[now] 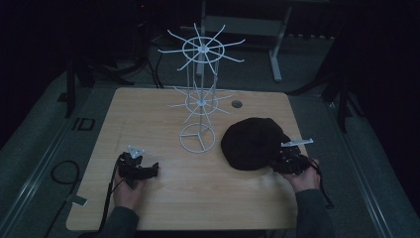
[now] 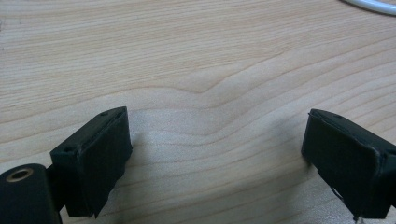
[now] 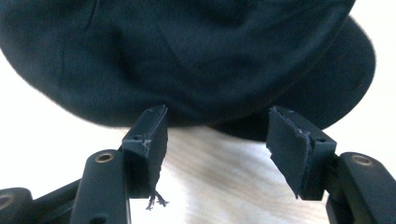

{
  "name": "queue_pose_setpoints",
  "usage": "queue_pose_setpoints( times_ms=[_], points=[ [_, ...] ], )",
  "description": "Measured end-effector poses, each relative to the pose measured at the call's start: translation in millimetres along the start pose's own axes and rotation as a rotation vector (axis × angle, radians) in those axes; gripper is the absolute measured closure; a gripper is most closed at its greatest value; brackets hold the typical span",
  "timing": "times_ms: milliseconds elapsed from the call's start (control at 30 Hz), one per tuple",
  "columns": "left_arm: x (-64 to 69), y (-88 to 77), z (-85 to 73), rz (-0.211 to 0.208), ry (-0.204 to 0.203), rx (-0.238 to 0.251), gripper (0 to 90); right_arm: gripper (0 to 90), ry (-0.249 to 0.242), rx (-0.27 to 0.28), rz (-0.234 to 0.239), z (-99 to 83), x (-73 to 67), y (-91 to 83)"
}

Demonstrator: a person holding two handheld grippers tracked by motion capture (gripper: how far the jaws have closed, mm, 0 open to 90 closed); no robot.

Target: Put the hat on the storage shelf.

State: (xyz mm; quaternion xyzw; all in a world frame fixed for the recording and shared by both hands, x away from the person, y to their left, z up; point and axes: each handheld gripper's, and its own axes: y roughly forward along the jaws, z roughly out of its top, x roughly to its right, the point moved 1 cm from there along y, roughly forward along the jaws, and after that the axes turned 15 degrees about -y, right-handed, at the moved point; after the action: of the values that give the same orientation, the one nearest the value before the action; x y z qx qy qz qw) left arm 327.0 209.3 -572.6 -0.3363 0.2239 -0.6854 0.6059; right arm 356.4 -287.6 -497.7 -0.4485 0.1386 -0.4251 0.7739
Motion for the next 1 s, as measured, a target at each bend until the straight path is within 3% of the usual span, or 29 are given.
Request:
queue_pose_setpoints(
  times_ms=[267, 600, 1000],
  points=[
    [0.6, -0.1, -0.1, -0.001, 0.002, -0.002, 8.8, 38.1, 0.048, 0.022, -0.031, 23.2, 22.4, -0.4],
    [1.0, -0.2, -0.2, -0.002, 0.004, -0.003, 8.8, 38.5, 0.096, -0.025, -0.067, 39.5, 47.7, 24.8],
    [1.2, -0.2, -0.1, -0.003, 0.007, -0.004, 8.8, 43.8, 0.077, -0.102, -0.083, 49.9, 60.5, 57.9]
  ],
)
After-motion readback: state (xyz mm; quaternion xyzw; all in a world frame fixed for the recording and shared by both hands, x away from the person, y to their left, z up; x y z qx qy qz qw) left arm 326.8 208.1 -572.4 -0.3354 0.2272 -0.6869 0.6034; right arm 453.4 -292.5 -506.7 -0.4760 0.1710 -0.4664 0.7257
